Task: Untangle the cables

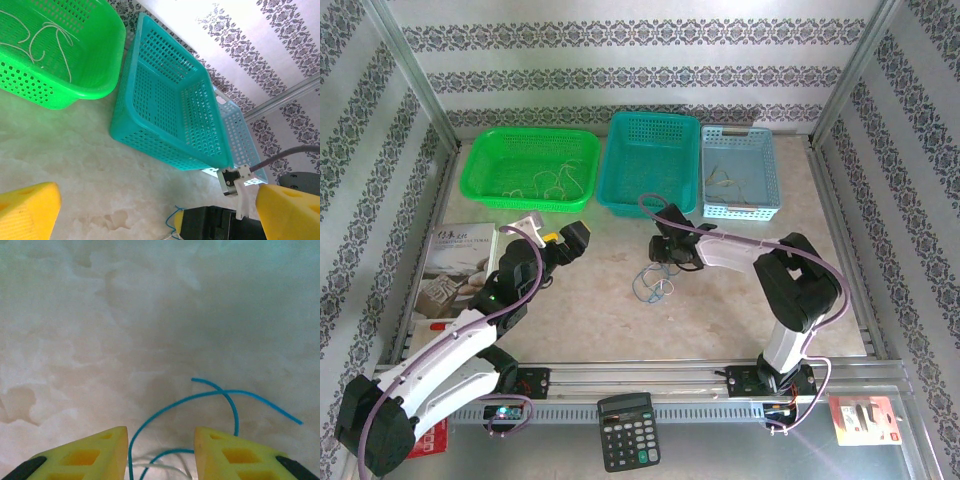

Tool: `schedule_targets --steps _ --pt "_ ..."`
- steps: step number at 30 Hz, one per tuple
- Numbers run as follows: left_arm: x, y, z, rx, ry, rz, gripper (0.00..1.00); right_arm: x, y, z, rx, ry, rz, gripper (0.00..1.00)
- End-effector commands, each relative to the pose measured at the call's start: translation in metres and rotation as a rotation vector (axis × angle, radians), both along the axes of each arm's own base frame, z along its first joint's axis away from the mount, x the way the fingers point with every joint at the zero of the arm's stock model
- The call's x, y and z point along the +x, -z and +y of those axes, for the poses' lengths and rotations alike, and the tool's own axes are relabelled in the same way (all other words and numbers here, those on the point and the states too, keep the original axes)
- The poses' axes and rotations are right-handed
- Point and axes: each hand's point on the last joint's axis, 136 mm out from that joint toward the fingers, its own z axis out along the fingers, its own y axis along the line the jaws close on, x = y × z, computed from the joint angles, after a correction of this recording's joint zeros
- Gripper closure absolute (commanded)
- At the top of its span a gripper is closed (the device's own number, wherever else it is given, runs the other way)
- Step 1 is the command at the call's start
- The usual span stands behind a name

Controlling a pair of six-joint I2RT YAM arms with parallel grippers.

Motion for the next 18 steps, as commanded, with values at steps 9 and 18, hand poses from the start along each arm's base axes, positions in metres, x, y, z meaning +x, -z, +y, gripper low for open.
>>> schedule_targets --steps 9,18 --pt "0.003 -0.008 0.004 -0.005 -0.012 -0.017 0.00 0.020 0.018 0.006 -0.063 0.026 0.026 0.64" --pt "0.004 -0.012 0.005 -0.007 -0.013 -0.027 0.00 0.012 0.023 0.008 -0.057 0.010 0.039 0.93"
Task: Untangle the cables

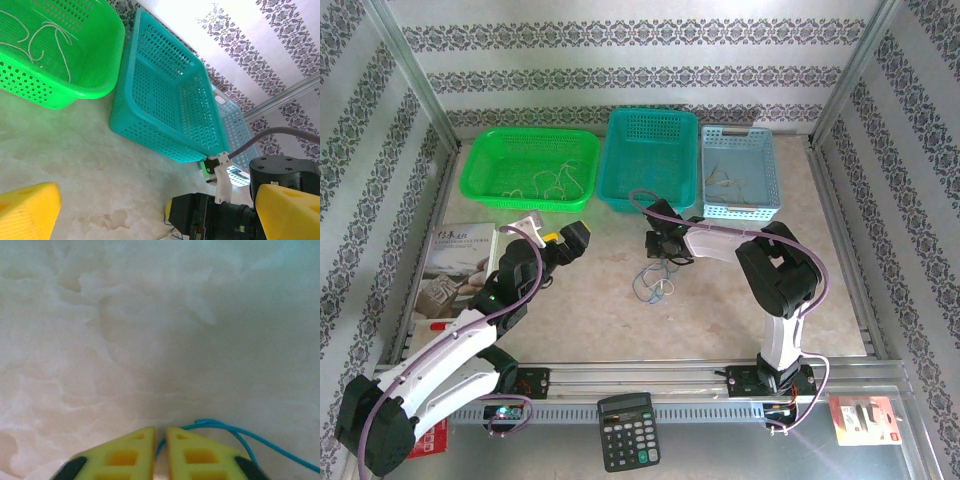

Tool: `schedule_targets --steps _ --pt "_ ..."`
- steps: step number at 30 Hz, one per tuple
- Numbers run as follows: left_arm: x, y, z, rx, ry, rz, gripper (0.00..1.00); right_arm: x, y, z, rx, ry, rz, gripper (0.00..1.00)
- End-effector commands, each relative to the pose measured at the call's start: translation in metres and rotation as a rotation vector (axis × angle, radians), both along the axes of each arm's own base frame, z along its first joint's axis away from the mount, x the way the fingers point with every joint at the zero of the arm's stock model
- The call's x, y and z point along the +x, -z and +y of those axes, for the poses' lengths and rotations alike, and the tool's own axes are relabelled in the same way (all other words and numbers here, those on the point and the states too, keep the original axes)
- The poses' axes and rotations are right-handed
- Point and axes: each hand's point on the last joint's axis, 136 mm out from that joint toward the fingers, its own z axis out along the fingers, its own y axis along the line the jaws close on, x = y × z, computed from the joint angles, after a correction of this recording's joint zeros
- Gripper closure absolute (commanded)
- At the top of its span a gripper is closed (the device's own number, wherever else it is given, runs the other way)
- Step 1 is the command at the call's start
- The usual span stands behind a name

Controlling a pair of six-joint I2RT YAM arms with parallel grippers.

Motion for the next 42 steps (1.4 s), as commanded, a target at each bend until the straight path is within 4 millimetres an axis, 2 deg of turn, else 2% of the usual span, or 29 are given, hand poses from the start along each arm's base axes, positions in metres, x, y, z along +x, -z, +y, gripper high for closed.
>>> schedule_targets --steps 1,3,8,12,18,20,21,24,29,38,41,42 --pt "0.004 -0.011 0.004 -0.006 -0.013 -0.025 0.00 -0.008 0.002 0.001 -0.005 -0.009 0.015 0.96" --pt "0.004 -0.011 0.004 -0.006 -0.011 -0.025 0.00 -0.011 -0.006 0.004 0.017 -0.026 0.003 1.00" --pt "0.006 -0.008 0.001 -0.012 0.000 -0.015 0.00 -0.014 -0.045 0.015 0.113 -0.081 -0.071 1.00" --pt "0.007 -0.004 -0.004 -0.018 0.018 -0.001 0.00 -0.017 -0.076 0.027 0.256 -0.133 -0.139 1.00" --pt "0.009 0.002 -0.008 -0.026 0.034 0.015 0.00 -0.018 -0.098 0.026 0.384 -0.137 -0.169 1.00" --pt "0.009 0.002 -0.010 -0.029 0.039 0.015 0.00 -0.019 -0.093 0.024 0.363 -0.139 -0.140 1.00" --pt "0.010 0.001 -0.010 -0.032 0.039 0.014 0.00 -0.020 -0.089 0.023 0.344 -0.143 -0.127 0.96" --pt "0.010 0.002 -0.010 -0.030 0.040 0.015 0.00 -0.022 -0.070 0.018 0.272 -0.144 -0.093 0.75" --pt "0.009 0.002 -0.010 -0.036 0.042 0.014 0.00 -0.022 -0.041 0.008 0.147 -0.145 -0.058 0.62" --pt "0.008 0.001 -0.009 -0.040 0.037 0.012 0.00 -0.033 -0.007 0.004 0.026 -0.191 -0.004 0.59" --pt "0.008 0.001 -0.009 -0.041 0.038 0.012 0.00 -0.037 -0.001 0.006 0.024 -0.204 0.013 0.62" --pt "0.008 0.002 -0.009 -0.041 0.035 0.013 0.00 -0.038 0.000 0.007 0.028 -0.207 0.014 0.65"
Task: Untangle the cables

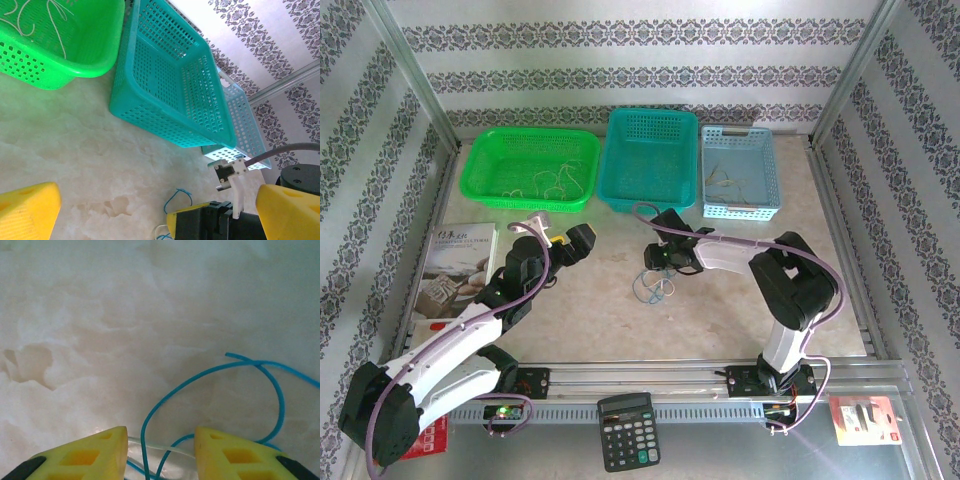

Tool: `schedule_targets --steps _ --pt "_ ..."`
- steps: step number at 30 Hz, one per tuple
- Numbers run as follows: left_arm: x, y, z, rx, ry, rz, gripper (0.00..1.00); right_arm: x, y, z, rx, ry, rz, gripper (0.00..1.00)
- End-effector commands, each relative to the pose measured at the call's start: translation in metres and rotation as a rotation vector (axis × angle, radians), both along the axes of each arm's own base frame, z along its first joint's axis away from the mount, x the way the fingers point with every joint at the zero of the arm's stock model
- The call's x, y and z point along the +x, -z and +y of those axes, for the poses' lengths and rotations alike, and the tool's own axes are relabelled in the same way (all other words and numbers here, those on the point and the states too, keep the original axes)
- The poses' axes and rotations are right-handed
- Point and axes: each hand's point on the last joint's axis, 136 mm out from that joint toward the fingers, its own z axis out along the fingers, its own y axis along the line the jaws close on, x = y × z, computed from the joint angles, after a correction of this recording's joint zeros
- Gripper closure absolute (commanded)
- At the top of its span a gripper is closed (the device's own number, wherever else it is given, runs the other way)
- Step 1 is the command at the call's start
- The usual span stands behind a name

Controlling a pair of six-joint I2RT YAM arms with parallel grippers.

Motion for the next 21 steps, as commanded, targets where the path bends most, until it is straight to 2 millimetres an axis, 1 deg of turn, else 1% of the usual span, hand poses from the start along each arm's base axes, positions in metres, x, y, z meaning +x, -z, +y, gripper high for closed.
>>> schedule_targets --steps 1,4,7,9,12,14,16,21 --pt "0.004 -0.017 0.003 -0.044 -0.016 -0.044 0.00 0.000 0.002 0.002 -0.028 -0.020 -0.003 0.70" --pt "0.004 -0.017 0.002 -0.047 -0.013 -0.041 0.00 0.001 -0.003 0.004 -0.011 -0.032 -0.017 0.87" --pt "0.005 -0.018 0.000 -0.049 -0.003 -0.040 0.00 0.002 -0.019 0.009 0.047 -0.054 -0.045 1.00" --pt "0.005 -0.017 -0.001 -0.052 0.000 -0.037 0.00 0.003 -0.032 0.014 0.103 -0.076 -0.065 1.00" --pt "0.005 -0.017 -0.002 -0.056 0.007 -0.034 0.00 0.001 -0.059 0.025 0.223 -0.128 -0.104 1.00" --pt "0.005 -0.017 -0.004 -0.059 0.015 -0.032 0.00 -0.002 -0.079 0.033 0.325 -0.183 -0.128 1.00" --pt "0.005 -0.017 -0.006 -0.062 0.027 -0.029 0.00 -0.006 -0.092 0.036 0.396 -0.221 -0.142 1.00" --pt "0.006 -0.016 -0.015 -0.073 0.066 -0.020 0.00 -0.008 -0.103 0.032 0.477 -0.249 -0.150 1.00"
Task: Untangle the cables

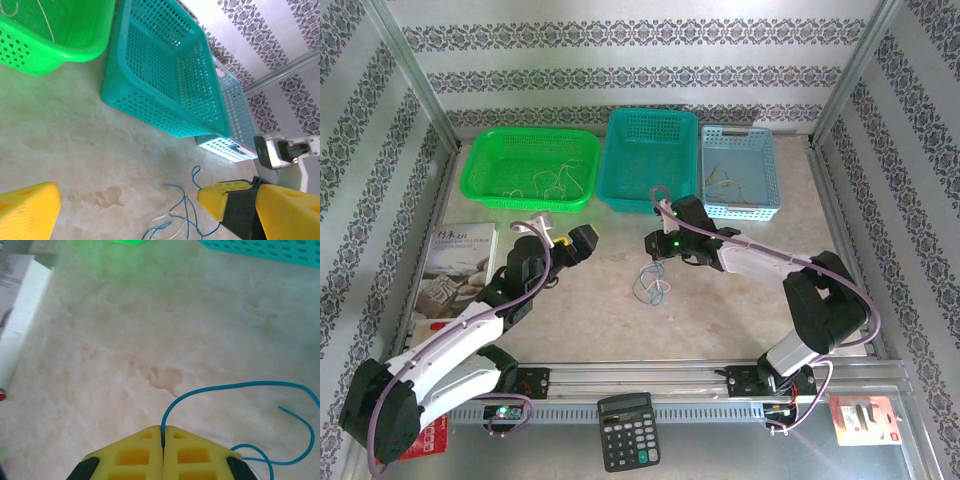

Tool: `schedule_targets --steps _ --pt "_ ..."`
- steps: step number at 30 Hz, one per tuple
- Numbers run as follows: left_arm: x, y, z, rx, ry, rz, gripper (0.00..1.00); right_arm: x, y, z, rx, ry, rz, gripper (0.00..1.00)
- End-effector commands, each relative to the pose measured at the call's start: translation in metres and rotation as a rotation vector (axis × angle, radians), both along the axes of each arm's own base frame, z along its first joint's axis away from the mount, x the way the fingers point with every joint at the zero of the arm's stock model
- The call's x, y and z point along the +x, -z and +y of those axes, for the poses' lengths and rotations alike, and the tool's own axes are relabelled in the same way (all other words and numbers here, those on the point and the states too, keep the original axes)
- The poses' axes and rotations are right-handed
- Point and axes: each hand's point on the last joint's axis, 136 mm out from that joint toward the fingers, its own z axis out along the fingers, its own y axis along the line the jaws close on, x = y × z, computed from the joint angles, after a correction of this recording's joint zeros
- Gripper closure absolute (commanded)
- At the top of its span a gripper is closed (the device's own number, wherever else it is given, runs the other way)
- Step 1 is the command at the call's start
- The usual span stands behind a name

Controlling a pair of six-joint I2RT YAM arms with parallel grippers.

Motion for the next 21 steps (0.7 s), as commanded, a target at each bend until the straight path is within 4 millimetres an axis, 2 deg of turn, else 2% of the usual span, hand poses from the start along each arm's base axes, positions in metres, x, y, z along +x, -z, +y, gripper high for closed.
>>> schedule_targets --steps 1,8,15,21 --pt "0.009 -0.021 -0.007 -0.051 0.024 -0.045 0.00 -0.011 -0.015 0.008 0.108 -0.095 -0.026 1.00" --pt "0.016 -0.013 -0.030 -0.111 0.103 0.029 0.00 -0.039 -0.051 0.026 0.323 -0.305 -0.069 1.00" --pt "0.024 -0.011 -0.062 -0.314 0.188 0.131 0.00 -0.050 -0.064 0.030 0.433 -0.393 -0.074 1.00" --pt "0.033 -0.020 -0.082 -0.454 0.237 0.177 0.00 -0.055 -0.073 0.034 0.476 -0.442 -0.082 1.00"
